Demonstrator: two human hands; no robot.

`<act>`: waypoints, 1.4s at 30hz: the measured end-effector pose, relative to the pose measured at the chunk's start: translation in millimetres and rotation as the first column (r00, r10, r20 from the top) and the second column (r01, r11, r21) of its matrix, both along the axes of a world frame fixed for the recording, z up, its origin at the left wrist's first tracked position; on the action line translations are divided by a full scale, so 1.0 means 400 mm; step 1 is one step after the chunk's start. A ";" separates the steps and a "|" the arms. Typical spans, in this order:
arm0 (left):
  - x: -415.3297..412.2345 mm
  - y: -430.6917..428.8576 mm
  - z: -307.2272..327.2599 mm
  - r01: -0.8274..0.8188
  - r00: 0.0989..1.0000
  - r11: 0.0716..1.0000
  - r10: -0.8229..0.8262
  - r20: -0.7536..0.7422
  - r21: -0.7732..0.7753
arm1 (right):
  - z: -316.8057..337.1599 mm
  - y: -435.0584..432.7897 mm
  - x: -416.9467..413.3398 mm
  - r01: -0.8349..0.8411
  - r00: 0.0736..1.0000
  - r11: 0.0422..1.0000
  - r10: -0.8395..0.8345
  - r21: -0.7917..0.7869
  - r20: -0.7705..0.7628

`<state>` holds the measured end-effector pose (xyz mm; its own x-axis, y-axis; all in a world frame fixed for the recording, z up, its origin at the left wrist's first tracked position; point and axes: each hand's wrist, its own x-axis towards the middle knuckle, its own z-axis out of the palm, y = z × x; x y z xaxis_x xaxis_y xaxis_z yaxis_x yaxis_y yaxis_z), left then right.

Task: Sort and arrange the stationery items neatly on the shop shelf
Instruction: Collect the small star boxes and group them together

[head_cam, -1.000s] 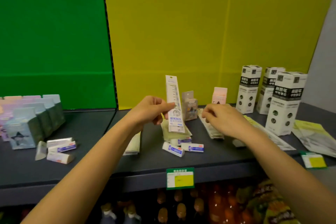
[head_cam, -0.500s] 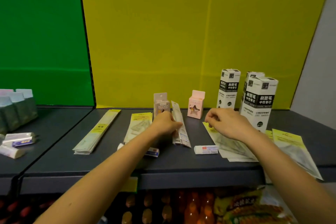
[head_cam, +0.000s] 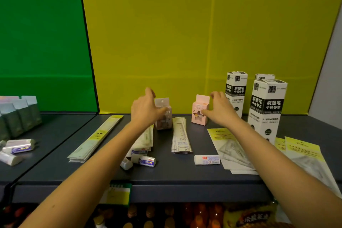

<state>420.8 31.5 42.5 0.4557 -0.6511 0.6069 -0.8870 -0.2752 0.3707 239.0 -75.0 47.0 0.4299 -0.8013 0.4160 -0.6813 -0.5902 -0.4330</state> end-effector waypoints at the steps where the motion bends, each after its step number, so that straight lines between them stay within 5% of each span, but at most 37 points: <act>1: 0.018 -0.009 0.002 0.018 1.000 1.000 -0.018 -0.022 0.001 | -0.001 -0.012 0.009 0.010 1.000 1.000 -0.011 0.018 0.027; 4: 0.061 -0.042 -0.004 0.137 0.959 0.990 -0.136 -0.248 -0.012 | -0.013 -0.047 0.034 0.040 0.993 0.992 -0.052 0.117 0.107; 8: 0.094 -0.069 -0.019 0.373 0.731 0.928 -0.306 -0.610 -0.019 | -0.031 -0.096 0.061 0.044 0.972 0.955 -0.109 0.293 0.209; 14: 0.109 -0.080 -0.034 0.536 0.554 0.843 -0.387 -0.737 -0.040 | -0.052 -0.129 0.079 -0.052 0.956 0.909 -0.075 0.413 0.285; 20: 0.103 -0.076 -0.038 0.522 0.606 0.852 -0.401 -0.687 -0.037 | -0.055 -0.126 0.075 0.077 0.989 0.959 -0.109 0.271 0.105; 33: 0.191 0.198 0.161 0.394 0.694 0.821 -0.561 -0.452 -0.413 | 0.134 0.103 0.111 0.010 0.950 0.995 0.022 -0.101 0.312; 42: 0.397 0.598 0.191 0.367 0.756 0.877 -0.475 -0.450 -0.309 | 0.150 0.441 0.298 -0.310 0.853 0.951 0.267 0.023 0.448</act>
<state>579.5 270.8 118.7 0.4344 -0.7463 0.5043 -0.5706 0.2052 0.7952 358.2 101.5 107.2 0.4403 -0.7128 0.5459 -0.2165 -0.6744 -0.7060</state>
